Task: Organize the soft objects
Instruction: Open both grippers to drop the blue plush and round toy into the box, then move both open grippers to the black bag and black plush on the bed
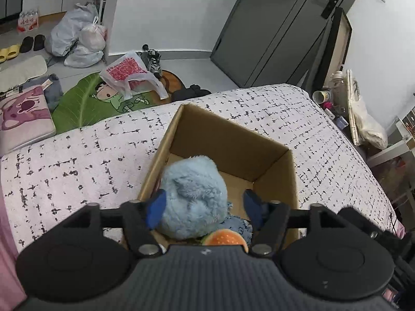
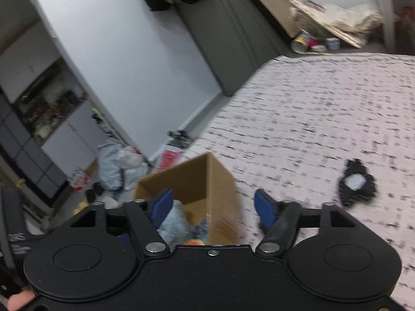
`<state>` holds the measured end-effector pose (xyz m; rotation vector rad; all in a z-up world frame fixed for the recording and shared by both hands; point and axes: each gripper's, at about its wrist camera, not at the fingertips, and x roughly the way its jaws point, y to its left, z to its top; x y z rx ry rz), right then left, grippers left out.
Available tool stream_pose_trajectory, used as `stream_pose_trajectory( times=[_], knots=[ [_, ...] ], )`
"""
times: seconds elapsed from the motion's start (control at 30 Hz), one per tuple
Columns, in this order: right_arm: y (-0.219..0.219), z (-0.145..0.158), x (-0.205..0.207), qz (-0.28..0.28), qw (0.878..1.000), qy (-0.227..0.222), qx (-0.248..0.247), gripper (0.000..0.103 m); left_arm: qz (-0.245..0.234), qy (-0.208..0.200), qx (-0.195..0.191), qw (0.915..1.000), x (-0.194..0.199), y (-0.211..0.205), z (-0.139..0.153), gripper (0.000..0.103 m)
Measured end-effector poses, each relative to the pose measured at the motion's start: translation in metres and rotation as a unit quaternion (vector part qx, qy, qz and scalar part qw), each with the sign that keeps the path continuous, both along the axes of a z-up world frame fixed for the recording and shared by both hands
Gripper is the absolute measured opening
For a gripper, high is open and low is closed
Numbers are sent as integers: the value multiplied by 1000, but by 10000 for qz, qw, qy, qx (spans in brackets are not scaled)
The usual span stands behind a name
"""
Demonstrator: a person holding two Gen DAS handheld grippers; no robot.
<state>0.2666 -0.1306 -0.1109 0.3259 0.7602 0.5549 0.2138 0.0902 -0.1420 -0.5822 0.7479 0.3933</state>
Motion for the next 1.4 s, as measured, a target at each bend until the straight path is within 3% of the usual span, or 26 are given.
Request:
stream_pose_trajectory(
  times=[0.17,0.33,0.5,0.87,0.93,1.1,1.4],
  knots=[
    [-16,-1,4,-275,9990,337,-103,83,-270,-97,160,9995,3,-10,13,83],
    [-34,3,8,-554,9975,416,-103,95,-545,-16,340,9979,6,-23,22,86],
    [-55,8,12,-653,9964,532,17,103,-509,-43,368,9980,4,-32,30,103],
    [-99,26,26,-666,9961,573,-83,103,-533,-1,736,9959,6,-61,50,103],
    [-108,30,29,-700,9961,517,-138,103,-555,228,643,9961,11,-65,50,103],
    [-132,42,36,-713,9965,427,-97,103,-773,365,506,9951,14,-80,50,103],
    [-148,39,41,-633,9969,395,-242,103,-1157,224,625,9911,26,-113,56,103]
  ],
)
